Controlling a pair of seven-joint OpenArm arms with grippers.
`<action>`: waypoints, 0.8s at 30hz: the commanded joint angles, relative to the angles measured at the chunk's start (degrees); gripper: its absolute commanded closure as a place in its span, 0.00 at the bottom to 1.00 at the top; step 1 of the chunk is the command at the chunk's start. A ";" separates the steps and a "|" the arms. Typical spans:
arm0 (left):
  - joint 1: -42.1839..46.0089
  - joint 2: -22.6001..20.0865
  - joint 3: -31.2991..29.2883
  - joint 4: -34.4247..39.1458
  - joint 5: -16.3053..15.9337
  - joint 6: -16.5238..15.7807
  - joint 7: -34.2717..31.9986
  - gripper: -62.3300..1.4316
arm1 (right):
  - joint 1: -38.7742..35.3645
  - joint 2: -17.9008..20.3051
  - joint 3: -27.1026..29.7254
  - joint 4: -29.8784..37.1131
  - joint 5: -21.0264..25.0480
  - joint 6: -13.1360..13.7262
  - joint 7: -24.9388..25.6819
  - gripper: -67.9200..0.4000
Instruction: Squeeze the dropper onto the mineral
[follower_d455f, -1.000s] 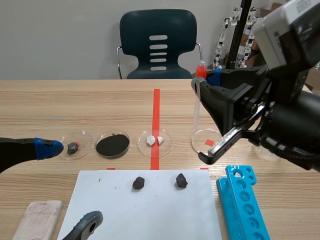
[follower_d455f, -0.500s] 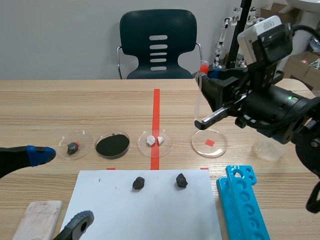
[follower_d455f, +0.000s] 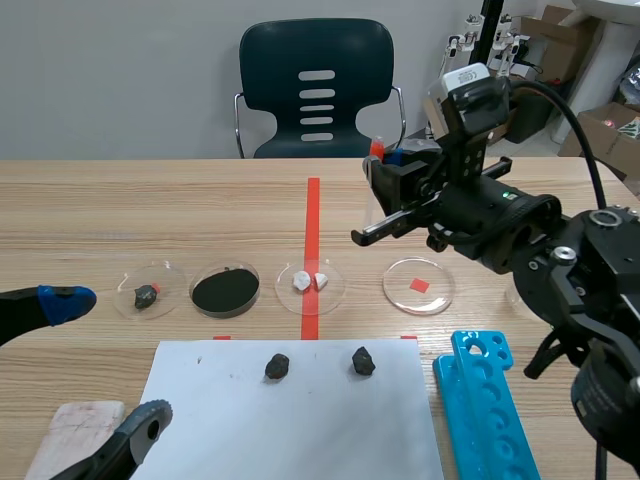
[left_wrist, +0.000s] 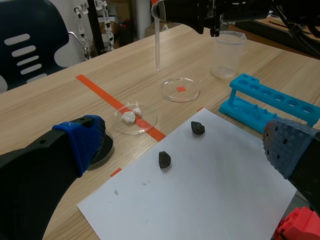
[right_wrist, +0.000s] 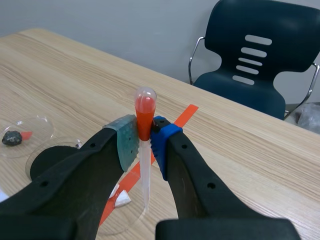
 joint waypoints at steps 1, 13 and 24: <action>0.11 0.26 -0.11 1.42 -0.79 -0.11 -0.76 0.00 | 2.23 -0.17 -0.48 -0.24 -0.11 -0.02 1.57 0.88; 0.13 0.26 -0.11 0.83 -0.42 -0.13 -0.35 0.00 | 9.60 -0.39 -6.60 -9.38 -0.33 -0.48 4.72 0.88; 0.00 0.28 0.11 -0.87 1.18 -0.13 -3.43 0.00 | 10.40 -2.67 -7.45 -13.05 -2.86 -0.63 5.66 0.88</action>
